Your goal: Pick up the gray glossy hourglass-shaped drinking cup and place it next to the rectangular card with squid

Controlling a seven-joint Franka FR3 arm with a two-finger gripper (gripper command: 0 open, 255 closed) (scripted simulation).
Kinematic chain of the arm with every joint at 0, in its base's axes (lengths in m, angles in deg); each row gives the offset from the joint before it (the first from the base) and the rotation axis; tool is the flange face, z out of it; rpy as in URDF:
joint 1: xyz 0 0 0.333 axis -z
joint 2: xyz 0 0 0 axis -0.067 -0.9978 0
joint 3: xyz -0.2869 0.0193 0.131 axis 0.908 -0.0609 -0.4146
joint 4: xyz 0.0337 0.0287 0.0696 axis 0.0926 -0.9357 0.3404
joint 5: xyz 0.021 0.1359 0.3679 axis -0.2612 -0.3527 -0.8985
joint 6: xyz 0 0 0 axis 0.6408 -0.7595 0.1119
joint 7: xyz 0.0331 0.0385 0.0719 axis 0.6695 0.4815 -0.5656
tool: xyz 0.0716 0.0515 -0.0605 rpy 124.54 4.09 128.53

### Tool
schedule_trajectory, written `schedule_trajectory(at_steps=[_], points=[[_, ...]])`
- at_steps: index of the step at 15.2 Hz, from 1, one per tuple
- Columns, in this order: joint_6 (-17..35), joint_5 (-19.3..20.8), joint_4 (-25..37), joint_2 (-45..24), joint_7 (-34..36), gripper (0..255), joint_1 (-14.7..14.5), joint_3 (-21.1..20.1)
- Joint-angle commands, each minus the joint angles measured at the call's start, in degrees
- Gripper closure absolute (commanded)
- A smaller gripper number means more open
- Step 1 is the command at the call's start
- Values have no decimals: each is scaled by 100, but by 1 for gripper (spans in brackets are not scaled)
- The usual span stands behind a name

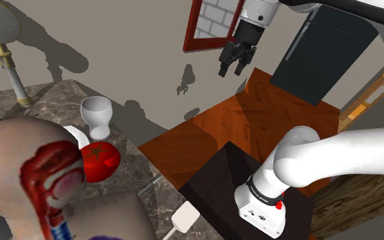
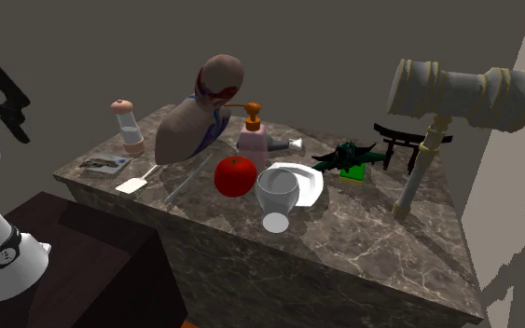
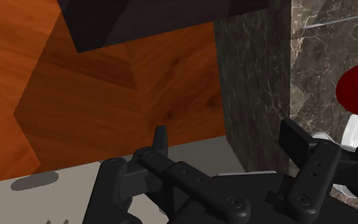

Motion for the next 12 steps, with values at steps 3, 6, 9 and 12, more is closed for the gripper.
schedule_trajectory(at_steps=[3, 6, 9, 12], points=[[269, -90, 5, -274, 179, 0, -60, -176], [660, -196, 70, -728, 445, 0, -142, -433], [1028, -266, 203, -1230, 708, 0, -212, -681], [1365, -291, 404, -1770, 976, 0, -270, -918]])
